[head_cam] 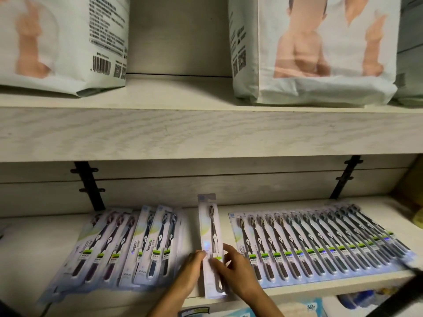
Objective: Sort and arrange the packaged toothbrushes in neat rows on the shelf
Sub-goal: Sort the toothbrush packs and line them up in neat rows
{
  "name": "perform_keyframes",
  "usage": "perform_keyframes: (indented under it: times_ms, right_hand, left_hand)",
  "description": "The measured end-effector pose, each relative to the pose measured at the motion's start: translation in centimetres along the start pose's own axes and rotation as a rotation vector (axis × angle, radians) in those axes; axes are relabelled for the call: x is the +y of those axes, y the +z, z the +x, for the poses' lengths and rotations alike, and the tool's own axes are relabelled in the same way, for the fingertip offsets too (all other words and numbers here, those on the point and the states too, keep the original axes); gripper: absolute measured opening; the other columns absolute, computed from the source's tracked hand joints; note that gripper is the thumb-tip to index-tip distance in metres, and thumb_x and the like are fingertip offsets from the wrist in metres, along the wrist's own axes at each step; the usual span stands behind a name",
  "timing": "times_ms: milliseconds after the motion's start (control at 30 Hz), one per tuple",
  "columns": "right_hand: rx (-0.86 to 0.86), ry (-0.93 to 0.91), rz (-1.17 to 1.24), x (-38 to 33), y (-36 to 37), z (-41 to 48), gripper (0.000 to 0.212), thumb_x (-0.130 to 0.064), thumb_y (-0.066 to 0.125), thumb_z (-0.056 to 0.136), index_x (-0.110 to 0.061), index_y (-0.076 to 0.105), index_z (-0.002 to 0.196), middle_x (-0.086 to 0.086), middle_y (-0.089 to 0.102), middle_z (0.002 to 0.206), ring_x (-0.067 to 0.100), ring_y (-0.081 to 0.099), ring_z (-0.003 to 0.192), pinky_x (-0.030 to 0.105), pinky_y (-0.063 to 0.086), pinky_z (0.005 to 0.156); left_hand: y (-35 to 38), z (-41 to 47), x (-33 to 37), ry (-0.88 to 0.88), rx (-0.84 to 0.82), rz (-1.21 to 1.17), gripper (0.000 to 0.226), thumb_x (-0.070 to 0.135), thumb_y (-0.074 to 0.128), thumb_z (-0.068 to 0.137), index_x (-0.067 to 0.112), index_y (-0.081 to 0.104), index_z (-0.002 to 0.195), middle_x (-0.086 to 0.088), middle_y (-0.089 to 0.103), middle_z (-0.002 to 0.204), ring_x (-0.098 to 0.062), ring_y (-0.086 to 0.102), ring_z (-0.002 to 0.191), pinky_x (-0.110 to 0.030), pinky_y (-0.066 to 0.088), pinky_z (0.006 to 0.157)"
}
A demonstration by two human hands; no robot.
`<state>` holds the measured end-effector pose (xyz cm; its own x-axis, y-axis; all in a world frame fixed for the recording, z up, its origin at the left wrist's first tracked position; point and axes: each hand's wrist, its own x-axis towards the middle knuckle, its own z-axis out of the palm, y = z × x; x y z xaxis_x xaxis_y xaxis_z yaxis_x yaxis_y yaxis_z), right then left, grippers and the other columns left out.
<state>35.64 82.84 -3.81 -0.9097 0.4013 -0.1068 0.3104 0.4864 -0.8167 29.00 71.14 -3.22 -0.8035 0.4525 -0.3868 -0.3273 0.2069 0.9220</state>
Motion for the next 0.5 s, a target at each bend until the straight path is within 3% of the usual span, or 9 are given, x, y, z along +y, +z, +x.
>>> perform_keyframes:
  times_ms: [133,300,500]
  right_hand:
    - [0.106,0.035,-0.285,1.2,-1.3,1.1,0.021,-0.045,0.052,0.091,-0.024,0.046,0.092,-0.010,0.052,0.072,0.006,0.052,0.066,0.014,0.040,0.060]
    - [0.113,0.123,-0.482,2.3,-1.2,1.8,0.027,-0.039,0.045,0.096,-0.015,0.053,0.106,0.003,0.068,0.102,0.018,0.065,0.093,0.028,0.053,0.083]
    - [0.122,0.187,-0.589,2.2,-0.4,1.3,0.039,-0.033,0.038,0.099,-0.009,0.044,0.130,0.008,0.050,0.130,0.018,0.056,0.109,0.026,0.049,0.093]
  left_hand:
    - [-1.8,0.4,-0.1,0.090,0.002,0.159,0.018,0.015,0.041,0.096,0.013,0.053,0.084,-0.007,0.053,0.095,-0.012,0.047,0.079,-0.021,0.036,0.068]
    - [-3.9,0.4,0.0,0.119,0.039,0.135,0.020,0.016,0.045,0.096,0.015,0.058,0.081,-0.010,0.060,0.097,-0.015,0.052,0.080,-0.027,0.041,0.070]
    - [-4.8,0.5,-0.3,0.122,0.059,0.041,0.012,0.021,0.055,0.089,0.015,0.058,0.079,-0.007,0.059,0.091,-0.017,0.050,0.075,-0.024,0.040,0.062]
